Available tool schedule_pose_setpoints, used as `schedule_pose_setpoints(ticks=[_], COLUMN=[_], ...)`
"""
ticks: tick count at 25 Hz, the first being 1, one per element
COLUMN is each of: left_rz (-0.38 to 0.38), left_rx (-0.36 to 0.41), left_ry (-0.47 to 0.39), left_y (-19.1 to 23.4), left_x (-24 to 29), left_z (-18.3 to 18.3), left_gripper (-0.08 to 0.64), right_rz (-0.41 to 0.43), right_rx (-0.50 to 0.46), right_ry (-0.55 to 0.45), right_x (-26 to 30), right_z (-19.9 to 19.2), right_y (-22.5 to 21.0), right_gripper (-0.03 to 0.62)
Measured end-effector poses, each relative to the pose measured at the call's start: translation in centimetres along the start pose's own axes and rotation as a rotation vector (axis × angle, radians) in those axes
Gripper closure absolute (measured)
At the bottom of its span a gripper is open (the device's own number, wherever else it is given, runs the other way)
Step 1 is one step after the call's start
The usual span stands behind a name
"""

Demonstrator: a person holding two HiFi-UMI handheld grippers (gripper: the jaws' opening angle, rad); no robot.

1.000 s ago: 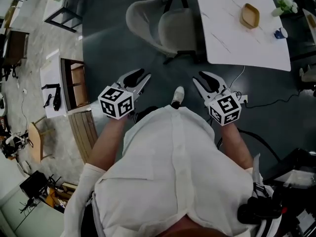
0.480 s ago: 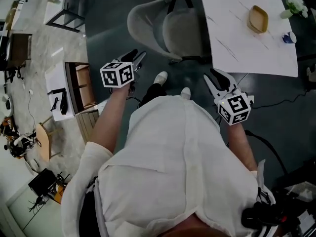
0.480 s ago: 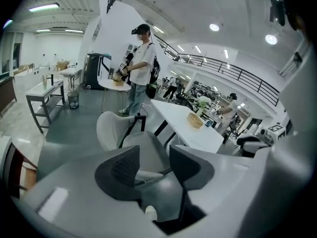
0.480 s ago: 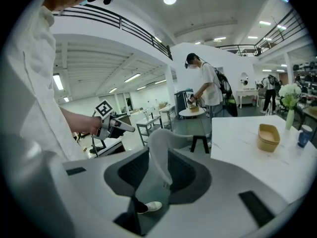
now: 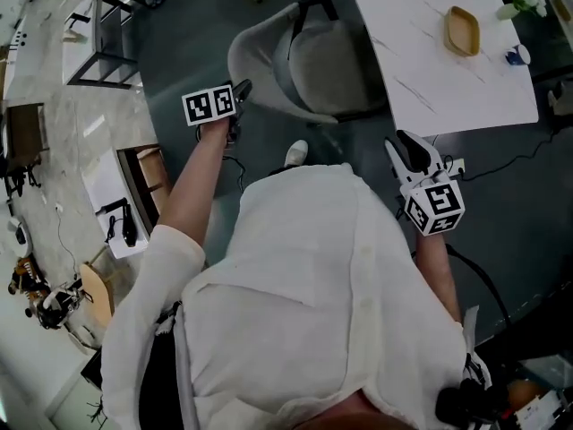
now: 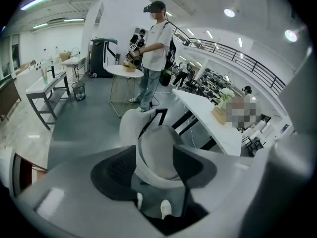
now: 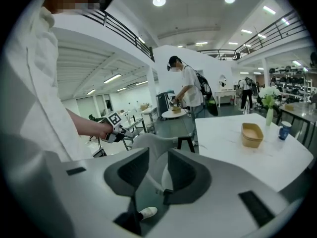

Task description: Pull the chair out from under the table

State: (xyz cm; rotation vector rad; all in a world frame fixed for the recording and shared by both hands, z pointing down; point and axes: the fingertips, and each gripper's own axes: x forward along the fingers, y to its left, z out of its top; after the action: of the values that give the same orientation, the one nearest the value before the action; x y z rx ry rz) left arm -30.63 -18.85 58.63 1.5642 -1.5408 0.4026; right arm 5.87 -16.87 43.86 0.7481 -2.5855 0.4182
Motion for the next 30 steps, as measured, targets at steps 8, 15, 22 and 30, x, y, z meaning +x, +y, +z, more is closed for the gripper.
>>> schedule_pose_setpoints(ticks=[8,15,22,30], left_rz=[-0.014,-0.009,-0.023,-0.036], left_rx=[-0.013,0.005,-0.035,-0.149], left_ry=[0.117,0.202,0.296,0.359], left_y=[4.9,7.2,9.4,8.1], left_x=[4.9,8.0,10.6,13.3], left_z=[0.8,1.3,-0.9,-2.5], left_gripper=[0.330,0.307,0.299,0.395], right_rz=[-0.109,-0.177,-0.238,-0.272], right_rx=[0.059,0.099,0.134,0.178], right_ry=[0.017,0.023,0.031,0.046], right_x=[1.4,2.7,3.4,2.7], right_z=[-0.1,0.2,-1.2,-1.9], right_y=[2.1,3.8,6.7,6.3], right_gripper=[0.480,0.480,0.480,0.480])
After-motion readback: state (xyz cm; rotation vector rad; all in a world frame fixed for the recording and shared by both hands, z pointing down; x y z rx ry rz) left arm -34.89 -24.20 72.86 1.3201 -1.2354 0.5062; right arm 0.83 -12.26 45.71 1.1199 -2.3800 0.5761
